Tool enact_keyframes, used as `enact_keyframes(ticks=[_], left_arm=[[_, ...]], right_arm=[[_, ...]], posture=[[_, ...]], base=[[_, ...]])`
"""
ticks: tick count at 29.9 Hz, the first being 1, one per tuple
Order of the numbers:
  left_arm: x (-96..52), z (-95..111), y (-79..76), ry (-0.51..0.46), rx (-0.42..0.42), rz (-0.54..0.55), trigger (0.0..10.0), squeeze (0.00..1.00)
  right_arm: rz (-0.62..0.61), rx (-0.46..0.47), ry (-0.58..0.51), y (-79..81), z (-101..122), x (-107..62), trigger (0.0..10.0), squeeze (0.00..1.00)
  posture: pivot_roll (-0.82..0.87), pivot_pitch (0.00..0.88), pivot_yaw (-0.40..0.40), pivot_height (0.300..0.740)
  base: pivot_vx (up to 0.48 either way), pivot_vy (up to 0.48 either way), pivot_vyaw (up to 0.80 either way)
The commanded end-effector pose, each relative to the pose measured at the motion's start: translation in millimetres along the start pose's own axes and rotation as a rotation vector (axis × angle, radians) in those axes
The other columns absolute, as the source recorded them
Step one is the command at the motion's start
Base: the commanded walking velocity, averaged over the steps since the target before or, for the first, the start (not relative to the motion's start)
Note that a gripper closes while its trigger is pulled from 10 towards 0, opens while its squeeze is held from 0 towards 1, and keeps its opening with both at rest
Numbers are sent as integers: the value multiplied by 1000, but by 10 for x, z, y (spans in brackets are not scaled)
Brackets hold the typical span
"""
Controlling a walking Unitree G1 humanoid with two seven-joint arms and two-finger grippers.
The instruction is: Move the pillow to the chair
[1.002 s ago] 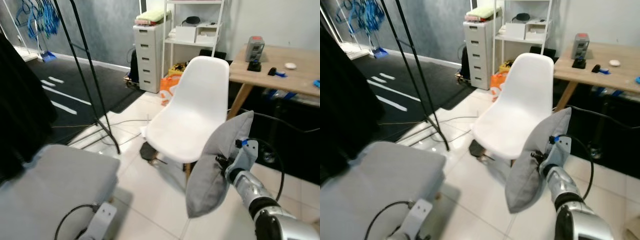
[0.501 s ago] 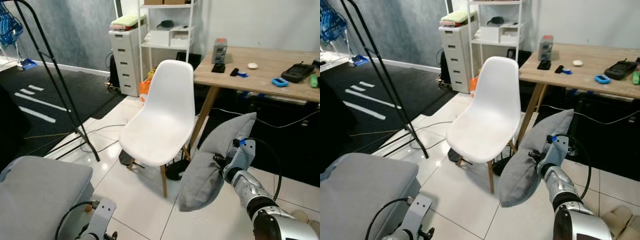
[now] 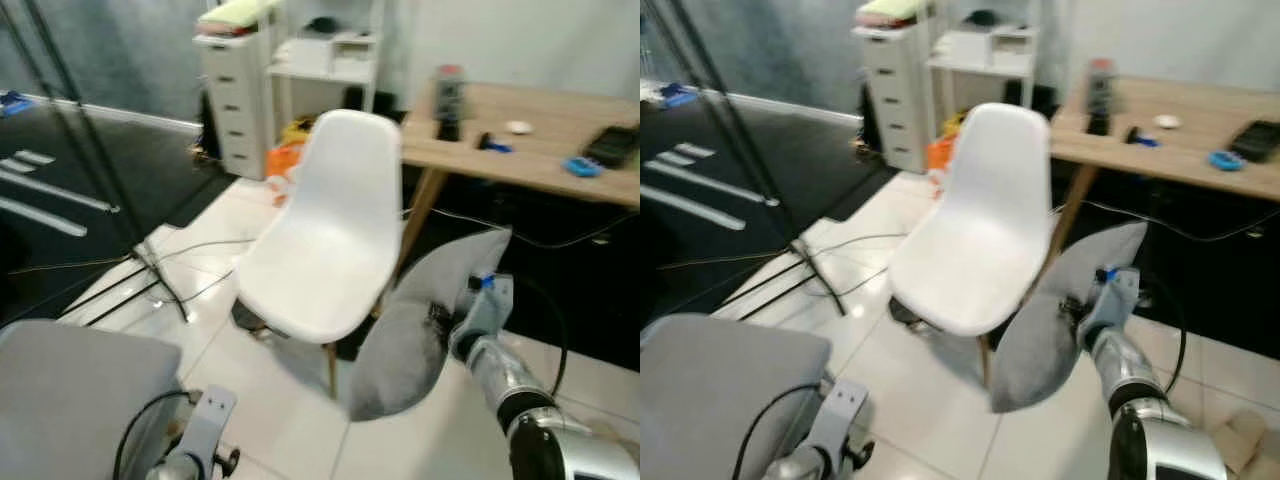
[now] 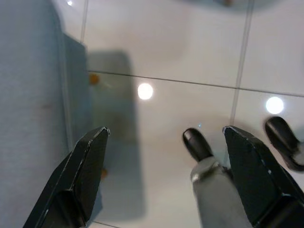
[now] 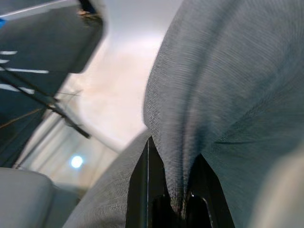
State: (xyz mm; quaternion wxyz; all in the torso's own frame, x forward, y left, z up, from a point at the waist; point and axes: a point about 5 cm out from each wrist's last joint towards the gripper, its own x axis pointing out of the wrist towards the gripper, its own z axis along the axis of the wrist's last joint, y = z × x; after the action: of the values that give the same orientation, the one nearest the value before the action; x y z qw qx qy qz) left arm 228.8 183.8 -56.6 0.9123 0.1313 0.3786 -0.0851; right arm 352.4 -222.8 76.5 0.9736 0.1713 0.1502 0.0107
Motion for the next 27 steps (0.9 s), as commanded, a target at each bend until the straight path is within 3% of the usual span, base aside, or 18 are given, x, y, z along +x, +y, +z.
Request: enact_keyframes(ticks=[1,27], left_arm=[[-17,-70,40,32,4,5,10000,0],[-16,-69,43,33,0,2,10000,0]], right_arm=[[52,-12,-74,100,162,44,10000,0],[37,-13,-66,65,172,38,10000,0]], posture=[[-212,33,37,740],[-213,36,39,740]], base=[[465,0,0],[466,0,0]])
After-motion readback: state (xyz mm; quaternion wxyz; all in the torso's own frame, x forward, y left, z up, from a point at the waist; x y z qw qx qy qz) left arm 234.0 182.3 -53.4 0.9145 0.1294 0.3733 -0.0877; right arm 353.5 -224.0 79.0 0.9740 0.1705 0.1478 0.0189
